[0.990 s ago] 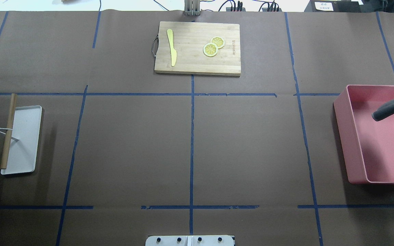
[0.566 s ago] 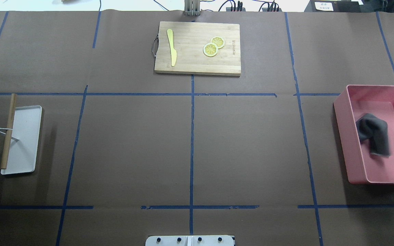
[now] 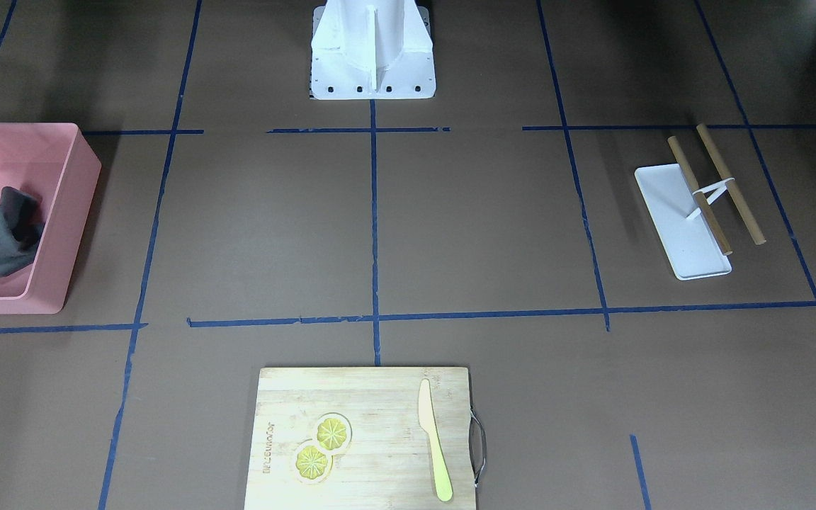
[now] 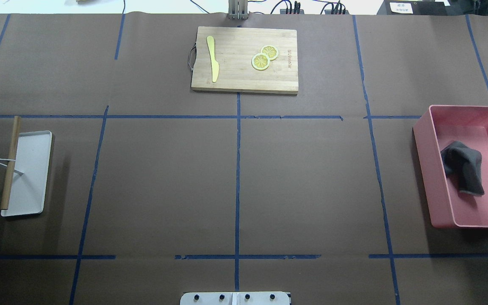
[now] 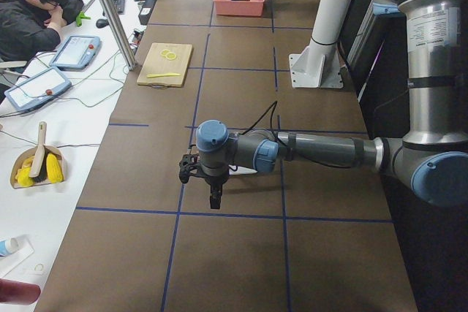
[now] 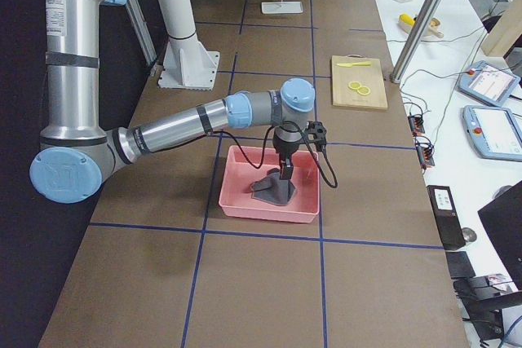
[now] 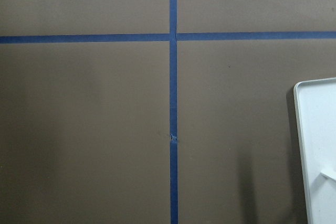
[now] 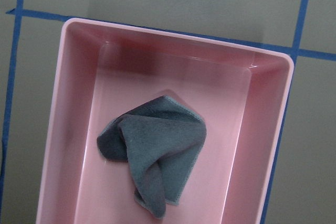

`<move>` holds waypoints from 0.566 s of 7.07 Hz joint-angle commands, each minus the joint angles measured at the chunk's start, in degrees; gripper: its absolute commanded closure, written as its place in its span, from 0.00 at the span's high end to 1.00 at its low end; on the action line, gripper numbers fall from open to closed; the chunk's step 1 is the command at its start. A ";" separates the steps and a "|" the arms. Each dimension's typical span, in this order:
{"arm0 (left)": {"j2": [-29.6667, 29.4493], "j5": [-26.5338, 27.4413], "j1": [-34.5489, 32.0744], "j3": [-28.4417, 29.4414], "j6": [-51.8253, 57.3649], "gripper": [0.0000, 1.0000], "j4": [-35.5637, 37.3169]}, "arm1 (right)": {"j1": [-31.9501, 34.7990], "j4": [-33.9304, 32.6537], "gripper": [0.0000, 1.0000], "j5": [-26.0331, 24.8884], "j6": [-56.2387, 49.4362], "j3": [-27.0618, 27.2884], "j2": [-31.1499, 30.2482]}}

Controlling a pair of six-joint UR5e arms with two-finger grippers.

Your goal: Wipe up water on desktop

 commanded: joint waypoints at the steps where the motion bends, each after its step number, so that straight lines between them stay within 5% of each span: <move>1: -0.97 -0.43 -3.23 0.63 6.59 1.00 6.32 | 4.31 7.98 1.00 0.14 -1.38 -3.99 -2.67; 4: -5.73 -0.70 -10.47 2.48 14.46 1.00 15.09 | 10.13 10.22 1.00 1.62 -6.84 -10.94 -1.98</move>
